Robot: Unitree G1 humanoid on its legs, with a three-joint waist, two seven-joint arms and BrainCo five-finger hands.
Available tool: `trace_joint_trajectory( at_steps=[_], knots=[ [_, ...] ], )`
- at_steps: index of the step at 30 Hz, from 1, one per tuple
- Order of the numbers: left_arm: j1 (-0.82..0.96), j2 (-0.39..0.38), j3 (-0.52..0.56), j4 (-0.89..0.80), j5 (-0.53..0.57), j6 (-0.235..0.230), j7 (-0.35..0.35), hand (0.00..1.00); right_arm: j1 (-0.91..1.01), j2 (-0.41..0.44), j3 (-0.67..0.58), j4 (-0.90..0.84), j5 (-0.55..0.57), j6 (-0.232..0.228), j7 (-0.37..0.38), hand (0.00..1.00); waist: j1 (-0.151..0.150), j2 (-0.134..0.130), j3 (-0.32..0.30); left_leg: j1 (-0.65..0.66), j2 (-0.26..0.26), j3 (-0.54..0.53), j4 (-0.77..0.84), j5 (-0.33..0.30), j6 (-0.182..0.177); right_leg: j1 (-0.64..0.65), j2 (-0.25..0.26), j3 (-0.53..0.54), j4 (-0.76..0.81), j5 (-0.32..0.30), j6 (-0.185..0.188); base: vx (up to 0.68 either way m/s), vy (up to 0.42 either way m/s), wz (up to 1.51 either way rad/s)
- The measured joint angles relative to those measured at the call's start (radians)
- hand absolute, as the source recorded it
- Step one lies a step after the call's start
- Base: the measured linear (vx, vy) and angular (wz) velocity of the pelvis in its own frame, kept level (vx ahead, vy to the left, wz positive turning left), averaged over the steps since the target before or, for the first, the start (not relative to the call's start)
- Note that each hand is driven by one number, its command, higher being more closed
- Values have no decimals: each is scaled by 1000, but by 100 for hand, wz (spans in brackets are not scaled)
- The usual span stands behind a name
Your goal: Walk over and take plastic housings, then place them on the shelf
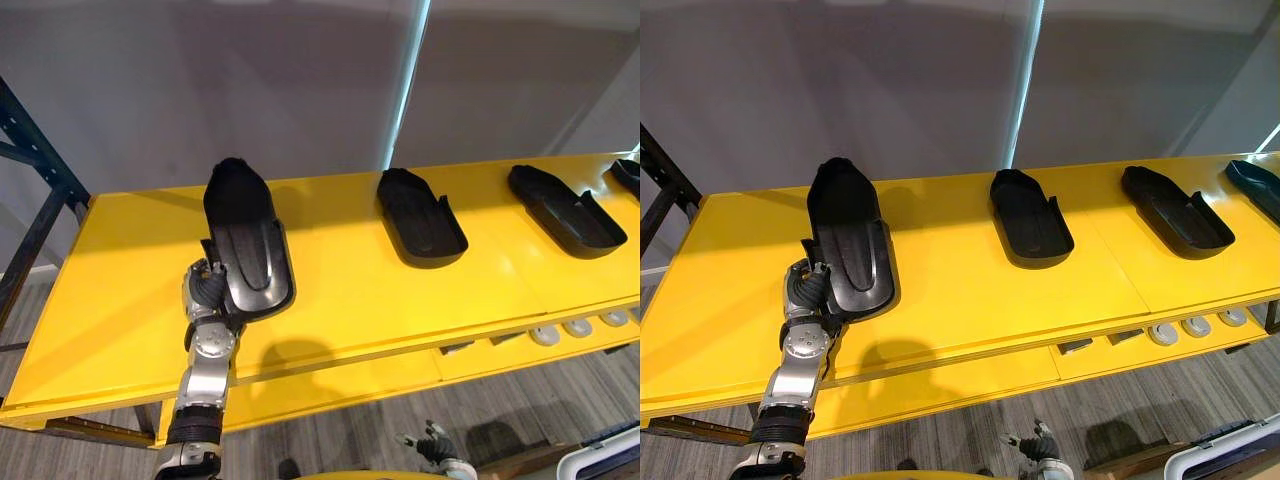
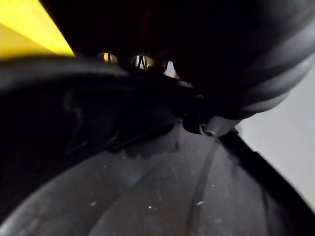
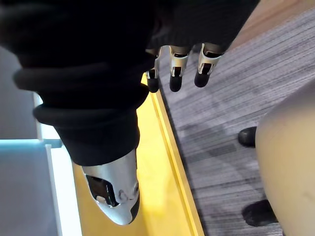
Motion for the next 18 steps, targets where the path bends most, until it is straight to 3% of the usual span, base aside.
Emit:
trace_joint_trajectory(
  at_steps=[6, 18],
  knots=[
    [-32, 7, 10, 28, -1, 2, 32, 0, -7, -6, 0, 1, 0, 0, 0, 0, -1, 4, 23, 4, 5, 2, -1, 0, -1, -5, 5, 8, 0, 7, -10, -47, -11, -5],
    [-31, -32, 9, -18, -1, 2, 62, 0, -7, 1, 4, 1, 0, 0, 0, 0, 0, -12, 35, 10, 1, 3, 0, -1, 0, 3, -9, 9, -6, 9, -5, -13, 1, 0]
  ],
)
